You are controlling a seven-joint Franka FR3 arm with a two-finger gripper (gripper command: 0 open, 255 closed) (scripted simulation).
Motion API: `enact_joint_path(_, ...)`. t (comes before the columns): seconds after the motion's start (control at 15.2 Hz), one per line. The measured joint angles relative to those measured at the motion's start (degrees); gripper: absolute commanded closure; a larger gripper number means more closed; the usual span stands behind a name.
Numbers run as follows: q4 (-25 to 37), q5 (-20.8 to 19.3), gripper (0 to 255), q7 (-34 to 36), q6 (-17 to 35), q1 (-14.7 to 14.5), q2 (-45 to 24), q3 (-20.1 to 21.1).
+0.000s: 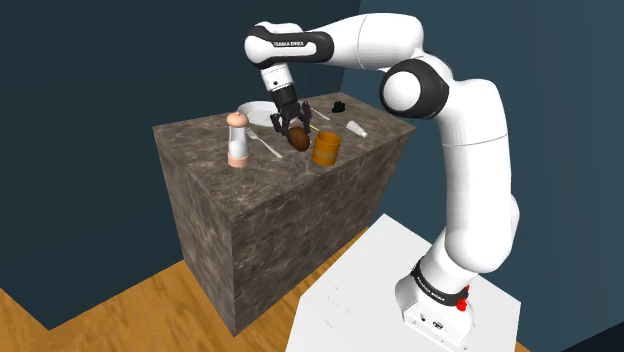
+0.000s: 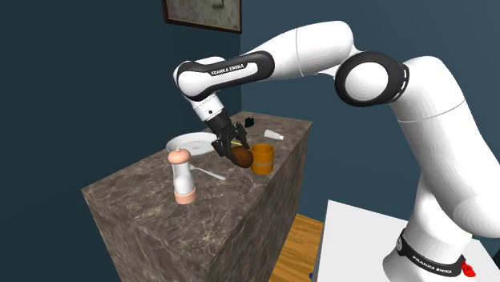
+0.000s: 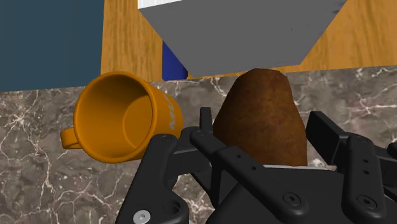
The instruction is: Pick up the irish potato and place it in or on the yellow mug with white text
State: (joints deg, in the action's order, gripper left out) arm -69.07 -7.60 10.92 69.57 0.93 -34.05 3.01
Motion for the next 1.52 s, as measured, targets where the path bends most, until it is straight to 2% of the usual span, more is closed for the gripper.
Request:
enact_joint_path(0.46, 5.4, -0.17, 255, -0.61, -5.27, -0.22, -0.1, -0.07)
enact_joint_path(0.92, 13.78, -0.46, 255, -1.24, -11.82, -0.71, -1.89, -0.17)
enact_joint_path(1.19, 11.96, -1.98, 255, -5.13, -11.32, 1.88, -0.16, -1.19)
enact_joint_path(1.52, 12.67, -4.39, 255, -11.37, -10.89, 5.78, -0.32, -2.88)
